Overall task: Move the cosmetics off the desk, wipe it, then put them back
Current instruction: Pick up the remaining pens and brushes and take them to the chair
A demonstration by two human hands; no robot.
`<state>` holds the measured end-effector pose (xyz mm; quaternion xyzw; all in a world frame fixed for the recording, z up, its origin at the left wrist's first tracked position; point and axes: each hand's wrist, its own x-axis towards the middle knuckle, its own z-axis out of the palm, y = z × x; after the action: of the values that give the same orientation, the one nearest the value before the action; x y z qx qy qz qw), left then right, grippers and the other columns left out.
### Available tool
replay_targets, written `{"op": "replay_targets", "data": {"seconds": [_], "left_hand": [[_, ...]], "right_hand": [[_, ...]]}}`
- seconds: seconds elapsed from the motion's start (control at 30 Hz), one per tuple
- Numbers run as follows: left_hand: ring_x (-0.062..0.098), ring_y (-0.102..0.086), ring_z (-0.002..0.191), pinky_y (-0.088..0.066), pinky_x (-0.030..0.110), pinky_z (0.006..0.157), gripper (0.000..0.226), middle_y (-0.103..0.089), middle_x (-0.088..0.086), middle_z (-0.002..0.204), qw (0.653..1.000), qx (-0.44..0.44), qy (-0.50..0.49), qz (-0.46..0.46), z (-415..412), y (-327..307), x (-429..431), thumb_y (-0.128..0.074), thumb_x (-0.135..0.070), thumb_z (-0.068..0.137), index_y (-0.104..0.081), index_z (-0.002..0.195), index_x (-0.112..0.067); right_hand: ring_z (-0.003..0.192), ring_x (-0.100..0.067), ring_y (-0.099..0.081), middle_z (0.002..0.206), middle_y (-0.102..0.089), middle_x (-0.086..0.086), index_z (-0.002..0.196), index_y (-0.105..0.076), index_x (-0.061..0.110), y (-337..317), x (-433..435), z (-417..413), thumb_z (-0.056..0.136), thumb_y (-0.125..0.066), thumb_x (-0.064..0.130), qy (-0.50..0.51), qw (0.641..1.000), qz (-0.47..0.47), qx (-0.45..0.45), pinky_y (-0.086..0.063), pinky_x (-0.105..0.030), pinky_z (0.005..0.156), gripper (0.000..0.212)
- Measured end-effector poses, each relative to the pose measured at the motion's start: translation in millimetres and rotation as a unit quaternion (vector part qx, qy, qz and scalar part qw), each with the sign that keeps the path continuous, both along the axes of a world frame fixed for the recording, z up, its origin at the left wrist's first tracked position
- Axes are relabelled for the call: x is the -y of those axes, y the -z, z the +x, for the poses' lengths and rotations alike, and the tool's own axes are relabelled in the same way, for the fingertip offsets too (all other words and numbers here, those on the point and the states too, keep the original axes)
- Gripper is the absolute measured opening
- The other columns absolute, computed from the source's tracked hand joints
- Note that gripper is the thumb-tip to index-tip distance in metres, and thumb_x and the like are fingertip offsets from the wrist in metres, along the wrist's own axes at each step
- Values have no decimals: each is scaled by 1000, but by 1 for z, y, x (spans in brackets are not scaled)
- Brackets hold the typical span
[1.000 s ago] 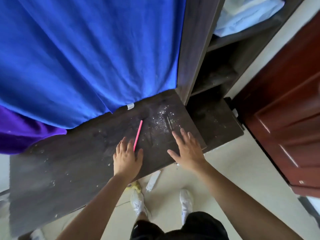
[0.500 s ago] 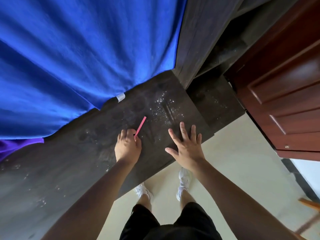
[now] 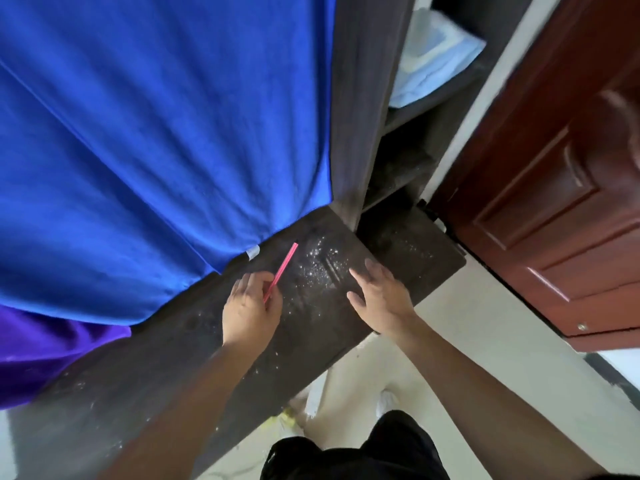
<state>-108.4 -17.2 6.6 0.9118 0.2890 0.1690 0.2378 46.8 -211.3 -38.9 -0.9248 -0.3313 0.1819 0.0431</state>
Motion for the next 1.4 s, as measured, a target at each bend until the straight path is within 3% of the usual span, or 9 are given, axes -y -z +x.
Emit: {"op": "replay_targets", "data": {"seconds": [0.2,0.37,0.57,0.67,0.8,0.93,1.1,1.27,1.4], "left_hand": [[24,-62,83,-45,31,71,18,-64,-4,88,988,80,116,-59,31,-25,46,-72,-8,82,-66,96,-17],[27,-63,84,-53,38,75,11,-65,1,88,967,98,228,-64,51,-42,129,-70,-10,85,-67,95,-14],[10,-53,86,-41,25,75,11,-53,-16,89,943,82,313,-74,40,-78,250,-65,-19,87,-64,97,-24],[13,-54,84,-45,30,73,10,-56,-15,89,929,78,354,-75,33,-84,336,-65,-21,87,-64,96,-26],[12,-55,76,-37,27,65,11,-58,-15,84,916,59,392,-62,17,-75,477,-65,-22,87,-60,91,-31],[8,-54,71,-37,26,63,13,-56,-18,81,873,16,484,-57,-7,-66,636,-64,-22,84,-59,89,-34],[4,-53,70,-32,11,60,14,-59,-16,84,828,-8,557,-69,-35,-61,788,-65,-19,86,-61,91,-31],[5,-55,73,-34,11,61,13,-61,-14,91,795,-53,601,-63,-32,-37,884,-65,-18,90,-62,100,-25],[2,-59,72,-37,8,60,15,-61,-16,89,779,-101,615,-62,-2,-1,944,-65,-22,91,-59,102,-29]], "right_hand": [[146,-25,-32,161,-31,-8,152,-41,26,-58,82,-35,101,-46,47,169,979,91,65,-40,-41,110,56],[147,-23,-30,163,-27,-1,151,-37,32,-76,185,-86,101,-43,51,289,952,74,74,-39,-40,111,54],[146,-23,-31,163,-28,-2,152,-38,30,-96,310,-134,102,-41,51,379,914,94,110,-36,-41,112,54],[147,-24,-32,162,-31,-3,151,-40,29,-94,387,-167,102,-40,52,417,892,115,128,-34,-41,114,53],[146,-25,-34,162,-31,-5,151,-40,28,-85,511,-215,103,-41,50,462,868,112,143,-34,-40,113,53],[146,-25,-34,162,-31,-6,152,-39,25,-84,652,-274,103,-42,47,534,828,81,153,-34,-39,113,53],[132,-35,-52,148,-51,-15,138,-58,15,-94,786,-333,94,-66,35,614,759,91,198,-47,-45,101,48],[139,-29,-43,157,-37,-7,145,-46,24,-68,873,-338,98,-56,42,673,725,62,133,-49,-45,101,52],[138,-28,-43,159,-32,-5,147,-41,26,-30,917,-314,97,-55,45,684,722,62,82,-46,-42,102,55]]}}
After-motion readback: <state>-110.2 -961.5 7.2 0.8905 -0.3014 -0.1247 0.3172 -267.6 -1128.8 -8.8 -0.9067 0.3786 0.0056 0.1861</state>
